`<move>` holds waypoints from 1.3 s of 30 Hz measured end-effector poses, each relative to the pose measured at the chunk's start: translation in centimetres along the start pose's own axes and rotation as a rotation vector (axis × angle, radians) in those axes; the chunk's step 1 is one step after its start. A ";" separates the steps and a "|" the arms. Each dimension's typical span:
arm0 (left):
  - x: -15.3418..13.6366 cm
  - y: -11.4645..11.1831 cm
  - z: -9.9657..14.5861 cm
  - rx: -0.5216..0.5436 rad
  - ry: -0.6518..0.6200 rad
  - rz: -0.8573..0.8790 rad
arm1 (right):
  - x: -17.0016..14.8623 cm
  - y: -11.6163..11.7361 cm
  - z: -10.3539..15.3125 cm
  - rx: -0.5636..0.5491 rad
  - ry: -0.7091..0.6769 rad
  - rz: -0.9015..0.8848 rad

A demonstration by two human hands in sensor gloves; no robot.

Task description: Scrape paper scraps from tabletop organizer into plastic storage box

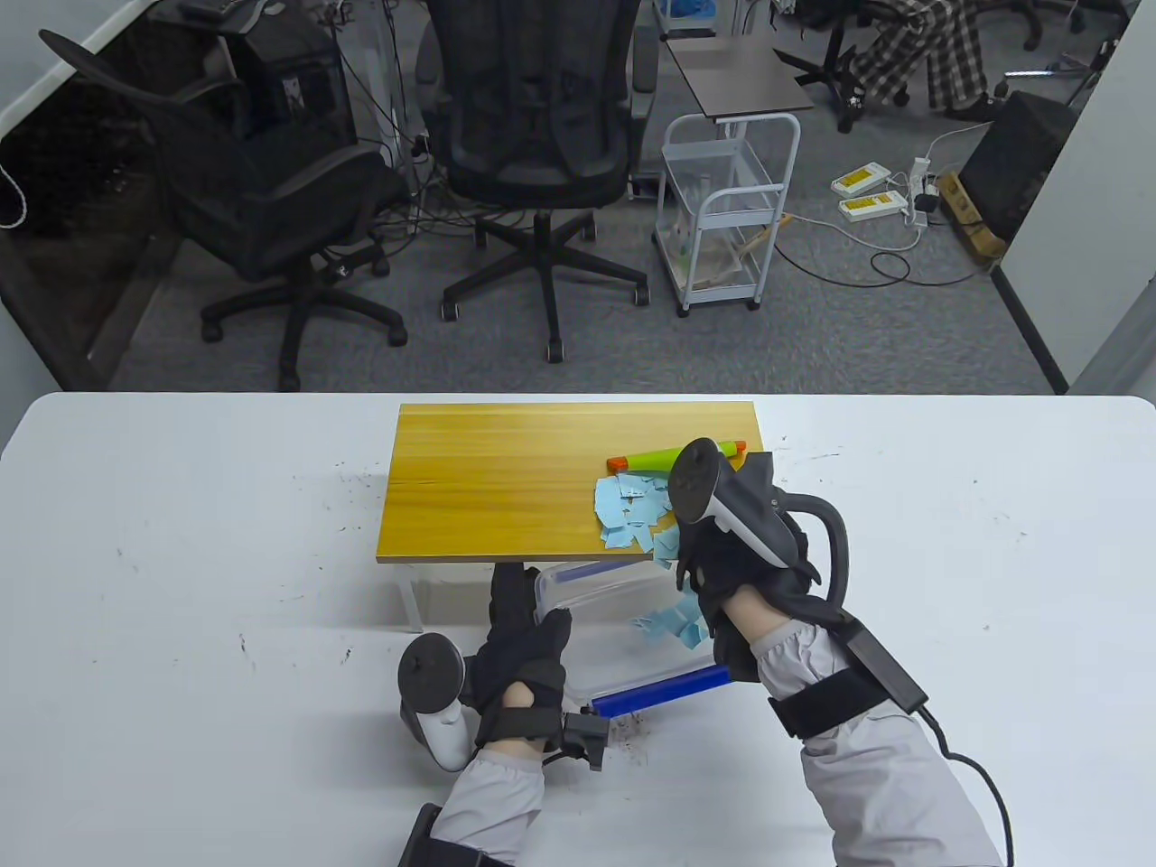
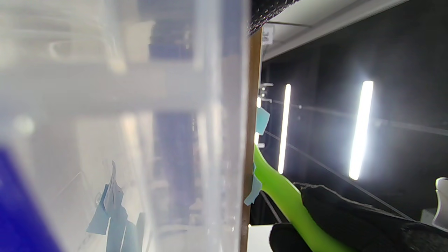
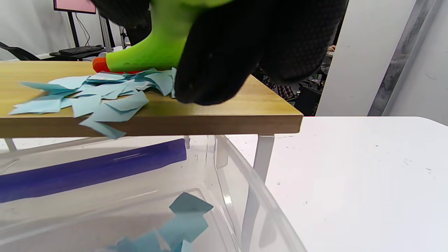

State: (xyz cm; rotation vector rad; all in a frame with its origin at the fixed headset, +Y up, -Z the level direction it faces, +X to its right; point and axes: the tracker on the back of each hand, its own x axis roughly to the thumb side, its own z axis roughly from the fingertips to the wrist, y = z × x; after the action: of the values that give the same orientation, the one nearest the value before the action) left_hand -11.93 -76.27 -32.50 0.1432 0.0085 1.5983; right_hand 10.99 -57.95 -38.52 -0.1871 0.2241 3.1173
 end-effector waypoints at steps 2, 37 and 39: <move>0.0 0.0 0.0 0.004 -0.001 -0.001 | 0.0 0.1 0.5 0.002 -0.013 0.012; 0.2 0.4 0.0 0.020 0.004 0.021 | -0.9 1.0 5.7 0.010 -0.151 0.062; 0.2 0.4 0.0 0.021 0.004 0.020 | -1.0 1.0 5.9 0.011 -0.155 0.063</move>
State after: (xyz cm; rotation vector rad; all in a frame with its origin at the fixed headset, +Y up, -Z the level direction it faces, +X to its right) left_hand -12.34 -76.04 -32.47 0.1568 0.0266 1.6192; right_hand 11.24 -58.10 -32.44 0.0628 0.2491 3.1720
